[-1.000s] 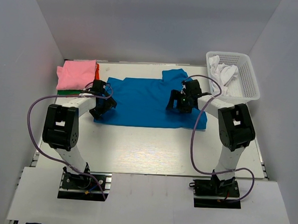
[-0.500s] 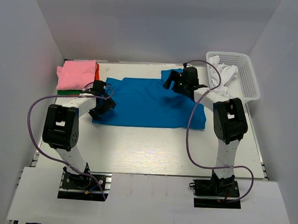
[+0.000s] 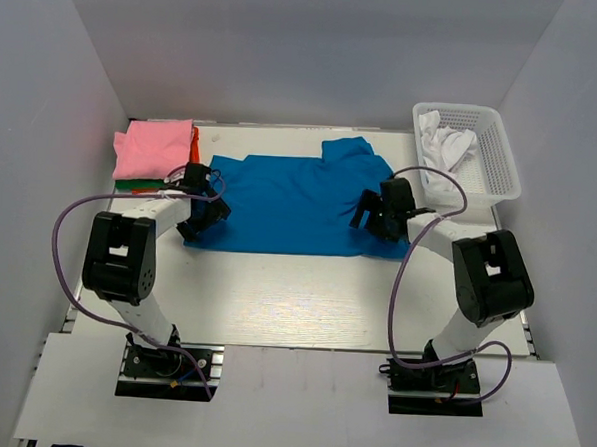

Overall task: Fold and stack the t-shirts
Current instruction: Fold the flattened tshirt in 1/3 of the way, then grap the side of the flattened tshirt furthest away from the robot with both arms

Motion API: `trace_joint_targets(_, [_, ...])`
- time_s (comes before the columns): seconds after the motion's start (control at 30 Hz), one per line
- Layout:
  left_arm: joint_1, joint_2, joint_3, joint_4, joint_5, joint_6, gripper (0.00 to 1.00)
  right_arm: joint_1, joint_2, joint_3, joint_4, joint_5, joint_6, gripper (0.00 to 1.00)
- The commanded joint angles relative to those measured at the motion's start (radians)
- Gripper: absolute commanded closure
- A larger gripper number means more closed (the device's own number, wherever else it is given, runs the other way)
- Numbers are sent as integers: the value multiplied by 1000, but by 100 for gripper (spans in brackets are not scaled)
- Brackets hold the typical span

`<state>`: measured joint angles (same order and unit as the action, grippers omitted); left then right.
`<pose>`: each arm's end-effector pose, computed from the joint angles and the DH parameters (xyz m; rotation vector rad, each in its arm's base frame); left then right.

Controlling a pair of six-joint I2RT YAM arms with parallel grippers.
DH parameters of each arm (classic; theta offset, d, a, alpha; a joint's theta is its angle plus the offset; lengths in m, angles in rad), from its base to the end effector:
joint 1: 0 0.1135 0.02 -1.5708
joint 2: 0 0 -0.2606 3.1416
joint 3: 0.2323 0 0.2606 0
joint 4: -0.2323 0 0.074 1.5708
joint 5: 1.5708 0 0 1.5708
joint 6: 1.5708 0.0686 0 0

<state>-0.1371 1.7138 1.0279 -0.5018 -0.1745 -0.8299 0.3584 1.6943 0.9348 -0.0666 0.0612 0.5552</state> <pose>0.3427 -0.0353 0.1259 -0.9678 2.5452 -0.0346 0.3516 0.1272 0.1362 0.2671 2.4100 0.3511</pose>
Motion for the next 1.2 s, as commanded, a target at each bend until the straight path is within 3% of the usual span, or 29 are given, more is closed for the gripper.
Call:
trace_joint_targets(0.0, [1, -36, -89, -35, 41, 6, 0, -3, -15, -82, -94, -32, 41, 10])
trace_joint_targets(0.17, [-9, -133, -228, -156, 67, -35, 0, 2, -146, -241, -234, -2, 100, 10])
trace_joint_targets(0.2, [-9, -170, -258, -206, 67, -58, 0, 4, -250, -261, -258, 6, 107, 10])
trace_joint_targets(0.37, [-29, -561, -432, -277, 193, -67, 0, 7, -523, -358, -415, 20, 66, 10])
trace_joint_targets(0.5, [-29, -747, -385, -201, 210, -57, 0, 10, -660, -296, -398, 3, -38, 10])
trace_joint_targets(0.6, [-29, -747, -284, -135, 133, -44, 0, 8, -635, -219, -337, 26, -95, 10])
trace_joint_targets(0.73, [-1, -575, -137, -97, -46, -29, 0, 5, -529, -127, -156, 75, -115, 10])
trace_joint_targets(0.8, [23, -383, -66, -112, -60, -29, 0, 2, -442, -78, -77, 148, -118, 10])
trace_joint_targets(0.9, [47, -103, 111, -179, -83, -20, 0, -1, -260, 51, -88, 230, -158, 10])
trace_joint_targets(1.03, [60, 128, 332, -218, -80, -20, 3, -1, -33, 356, -119, 302, -204, 10])
trace_joint_targets(1.17, [60, 211, 426, -254, -173, -47, 3, -4, 262, 631, -177, 287, -261, 10])
